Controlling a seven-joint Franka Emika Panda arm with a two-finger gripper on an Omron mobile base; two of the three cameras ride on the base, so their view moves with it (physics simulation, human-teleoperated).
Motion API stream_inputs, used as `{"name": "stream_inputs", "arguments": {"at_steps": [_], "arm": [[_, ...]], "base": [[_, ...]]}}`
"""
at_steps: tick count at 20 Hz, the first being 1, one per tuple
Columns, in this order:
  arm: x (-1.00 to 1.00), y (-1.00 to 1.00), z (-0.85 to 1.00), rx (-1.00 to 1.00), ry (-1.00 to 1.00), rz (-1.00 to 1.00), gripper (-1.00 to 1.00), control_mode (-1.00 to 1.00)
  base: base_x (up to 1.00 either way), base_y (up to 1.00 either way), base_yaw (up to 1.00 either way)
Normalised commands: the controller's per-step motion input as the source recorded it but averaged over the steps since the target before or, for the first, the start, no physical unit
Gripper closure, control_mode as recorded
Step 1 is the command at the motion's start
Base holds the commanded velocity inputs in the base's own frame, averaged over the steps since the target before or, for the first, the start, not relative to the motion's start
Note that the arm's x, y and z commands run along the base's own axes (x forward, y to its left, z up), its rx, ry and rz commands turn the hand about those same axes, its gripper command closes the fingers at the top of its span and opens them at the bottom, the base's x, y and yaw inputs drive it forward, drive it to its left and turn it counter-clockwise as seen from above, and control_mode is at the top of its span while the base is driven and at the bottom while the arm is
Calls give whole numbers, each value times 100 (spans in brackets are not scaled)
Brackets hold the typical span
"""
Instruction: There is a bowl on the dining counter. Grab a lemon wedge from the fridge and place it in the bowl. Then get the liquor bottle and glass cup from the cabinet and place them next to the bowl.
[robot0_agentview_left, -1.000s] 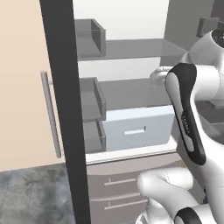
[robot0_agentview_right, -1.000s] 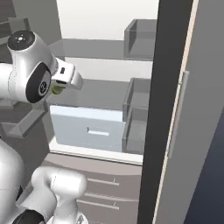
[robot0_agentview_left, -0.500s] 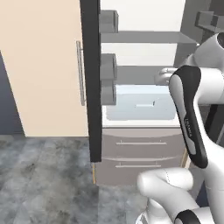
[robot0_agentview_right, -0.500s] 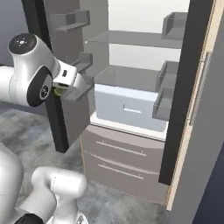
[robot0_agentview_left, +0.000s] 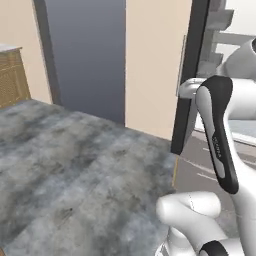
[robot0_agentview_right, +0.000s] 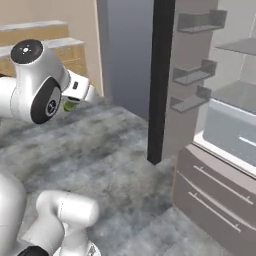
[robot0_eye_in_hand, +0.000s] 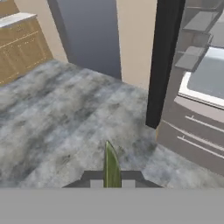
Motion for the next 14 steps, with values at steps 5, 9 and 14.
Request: {"name": "stream_inputs", "arguments": {"at_steps": [5, 9, 14], "arm": [[0, 0, 0, 0, 0, 0, 100, 100], [0, 0, 0, 0, 0, 0, 100, 100], [0, 0, 0, 0, 0, 0, 100, 100]], "base": [[-6, 26, 91], [0, 26, 88], [0, 25, 83]]}}
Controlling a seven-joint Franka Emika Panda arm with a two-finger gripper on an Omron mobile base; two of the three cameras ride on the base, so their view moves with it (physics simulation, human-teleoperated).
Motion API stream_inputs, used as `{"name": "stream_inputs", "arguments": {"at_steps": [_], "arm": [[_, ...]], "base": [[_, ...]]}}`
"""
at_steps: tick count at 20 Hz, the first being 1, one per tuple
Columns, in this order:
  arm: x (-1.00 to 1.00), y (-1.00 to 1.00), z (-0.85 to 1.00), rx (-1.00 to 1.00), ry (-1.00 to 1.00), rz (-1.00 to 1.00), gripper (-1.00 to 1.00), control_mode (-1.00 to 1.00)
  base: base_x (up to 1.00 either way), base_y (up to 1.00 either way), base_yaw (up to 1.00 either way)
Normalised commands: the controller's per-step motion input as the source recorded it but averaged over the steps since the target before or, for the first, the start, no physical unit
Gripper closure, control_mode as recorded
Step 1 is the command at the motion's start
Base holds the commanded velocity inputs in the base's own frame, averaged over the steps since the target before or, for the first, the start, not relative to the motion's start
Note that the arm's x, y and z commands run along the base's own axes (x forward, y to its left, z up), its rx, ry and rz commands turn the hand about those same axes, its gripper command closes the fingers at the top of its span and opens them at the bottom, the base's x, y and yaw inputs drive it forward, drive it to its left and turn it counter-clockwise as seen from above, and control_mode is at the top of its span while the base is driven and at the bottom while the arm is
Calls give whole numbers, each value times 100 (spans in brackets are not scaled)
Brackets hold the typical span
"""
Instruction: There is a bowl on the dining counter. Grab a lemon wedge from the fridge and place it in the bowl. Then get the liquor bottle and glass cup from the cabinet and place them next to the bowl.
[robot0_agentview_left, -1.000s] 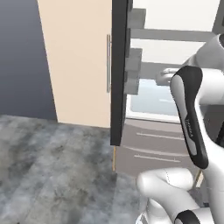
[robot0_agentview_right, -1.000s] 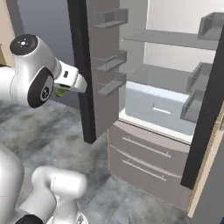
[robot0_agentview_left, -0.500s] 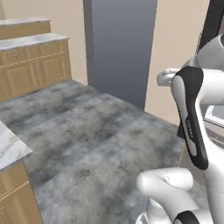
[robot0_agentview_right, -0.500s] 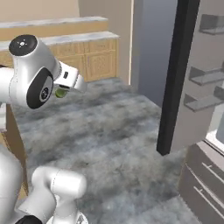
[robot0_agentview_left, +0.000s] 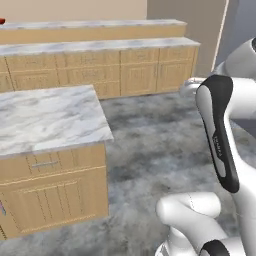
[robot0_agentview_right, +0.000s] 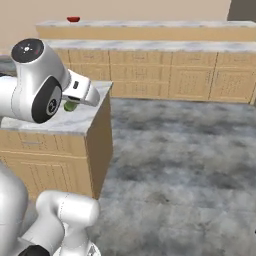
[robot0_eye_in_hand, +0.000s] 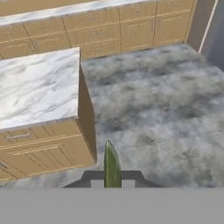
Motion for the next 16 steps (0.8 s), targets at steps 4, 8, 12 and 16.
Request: {"name": "stream_inputs", "arguments": {"at_steps": [4, 8, 12, 16], "arm": [[0, 0, 0, 0, 0, 0, 100, 100], [0, 0, 0, 0, 0, 0, 100, 100], [0, 0, 0, 0, 0, 0, 100, 100], [0, 0, 0, 0, 0, 0, 100, 100]], "base": [[14, 24, 75], [64, 1, 39], [98, -5, 6], [100, -38, 0]]}}
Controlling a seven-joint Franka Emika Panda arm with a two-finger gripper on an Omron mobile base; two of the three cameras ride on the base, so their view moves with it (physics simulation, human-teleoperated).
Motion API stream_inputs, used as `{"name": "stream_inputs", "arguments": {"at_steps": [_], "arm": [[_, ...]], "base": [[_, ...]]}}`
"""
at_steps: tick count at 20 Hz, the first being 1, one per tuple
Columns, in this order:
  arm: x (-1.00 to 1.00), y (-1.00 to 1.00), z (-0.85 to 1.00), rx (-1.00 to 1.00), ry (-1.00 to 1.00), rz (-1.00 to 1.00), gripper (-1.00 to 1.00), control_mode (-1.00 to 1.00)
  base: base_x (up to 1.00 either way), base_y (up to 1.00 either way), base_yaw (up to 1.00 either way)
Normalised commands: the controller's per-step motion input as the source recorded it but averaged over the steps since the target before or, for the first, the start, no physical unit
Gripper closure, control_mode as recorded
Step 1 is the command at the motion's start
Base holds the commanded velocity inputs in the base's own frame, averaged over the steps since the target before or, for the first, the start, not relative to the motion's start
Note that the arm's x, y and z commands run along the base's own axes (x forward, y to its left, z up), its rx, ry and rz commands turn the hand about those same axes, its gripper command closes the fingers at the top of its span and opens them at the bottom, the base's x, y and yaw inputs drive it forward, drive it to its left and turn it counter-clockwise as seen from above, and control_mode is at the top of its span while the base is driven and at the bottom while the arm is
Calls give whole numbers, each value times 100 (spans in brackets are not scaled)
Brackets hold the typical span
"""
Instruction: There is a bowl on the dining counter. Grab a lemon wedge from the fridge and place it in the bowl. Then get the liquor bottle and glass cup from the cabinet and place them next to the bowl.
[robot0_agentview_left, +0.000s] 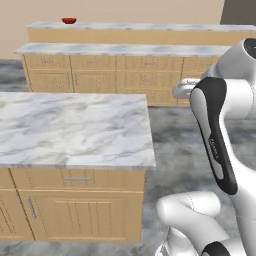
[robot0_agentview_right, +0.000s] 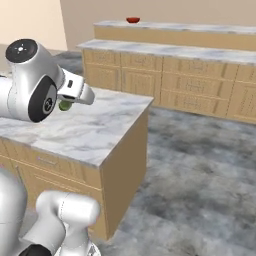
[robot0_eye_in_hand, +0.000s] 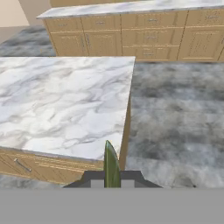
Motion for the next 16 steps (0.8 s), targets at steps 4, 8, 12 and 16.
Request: {"name": "stream_inputs", "arguments": {"at_steps": [4, 8, 12, 16], "arm": [[0, 0, 0, 0, 0, 0, 100, 100], [0, 0, 0, 0, 0, 0, 100, 100], [0, 0, 0, 0, 0, 0, 100, 100], [0, 0, 0, 0, 0, 0, 100, 100]], "base": [[92, -78, 0], [62, -100, 0], [48, -100, 0], [86, -88, 0]]}}
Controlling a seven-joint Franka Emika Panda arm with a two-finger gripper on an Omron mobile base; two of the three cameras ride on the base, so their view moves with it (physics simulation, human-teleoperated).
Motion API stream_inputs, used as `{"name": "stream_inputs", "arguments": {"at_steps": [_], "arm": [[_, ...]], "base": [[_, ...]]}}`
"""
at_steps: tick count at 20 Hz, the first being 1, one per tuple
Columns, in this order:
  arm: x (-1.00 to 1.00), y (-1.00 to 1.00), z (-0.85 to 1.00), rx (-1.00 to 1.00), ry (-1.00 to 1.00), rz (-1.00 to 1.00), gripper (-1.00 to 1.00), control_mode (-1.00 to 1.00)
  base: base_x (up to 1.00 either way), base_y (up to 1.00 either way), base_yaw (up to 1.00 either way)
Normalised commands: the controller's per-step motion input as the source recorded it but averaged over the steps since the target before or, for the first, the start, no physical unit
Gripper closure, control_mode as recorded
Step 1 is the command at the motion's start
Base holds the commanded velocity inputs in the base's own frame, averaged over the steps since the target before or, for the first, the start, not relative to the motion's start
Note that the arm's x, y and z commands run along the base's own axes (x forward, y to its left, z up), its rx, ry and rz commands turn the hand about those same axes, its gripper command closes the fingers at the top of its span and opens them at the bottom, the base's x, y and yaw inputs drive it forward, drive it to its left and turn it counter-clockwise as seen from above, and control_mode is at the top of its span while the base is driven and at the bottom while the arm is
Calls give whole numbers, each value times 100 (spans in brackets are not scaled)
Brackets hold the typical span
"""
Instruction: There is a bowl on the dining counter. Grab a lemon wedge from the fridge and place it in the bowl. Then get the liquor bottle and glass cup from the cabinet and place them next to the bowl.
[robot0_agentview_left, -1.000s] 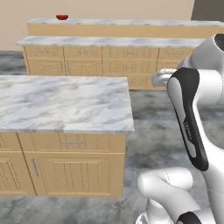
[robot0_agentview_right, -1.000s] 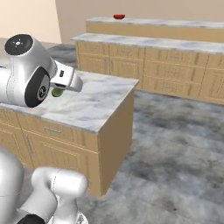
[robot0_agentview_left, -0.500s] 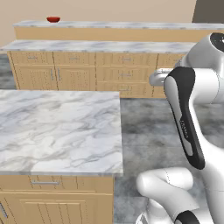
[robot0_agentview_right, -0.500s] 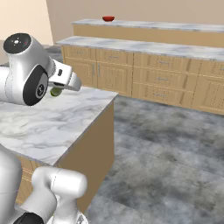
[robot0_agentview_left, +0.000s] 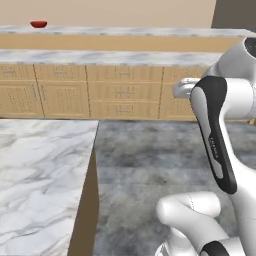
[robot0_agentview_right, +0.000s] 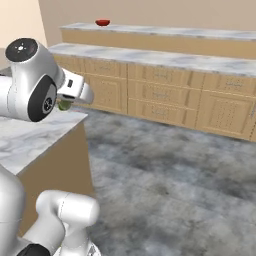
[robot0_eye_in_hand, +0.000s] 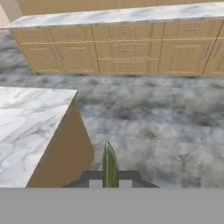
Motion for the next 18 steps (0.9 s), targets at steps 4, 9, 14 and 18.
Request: {"name": "stream_inputs", "arguments": {"at_steps": [4, 9, 14, 18], "arm": [[0, 0, 0, 0, 0, 0, 100, 100], [0, 0, 0, 0, 0, 0, 100, 100], [0, 0, 0, 0, 0, 0, 100, 100], [0, 0, 0, 0, 0, 0, 100, 100]], "base": [[100, -56, 0], [100, -44, 1], [100, -28, 4], [100, -20, 7]]}}
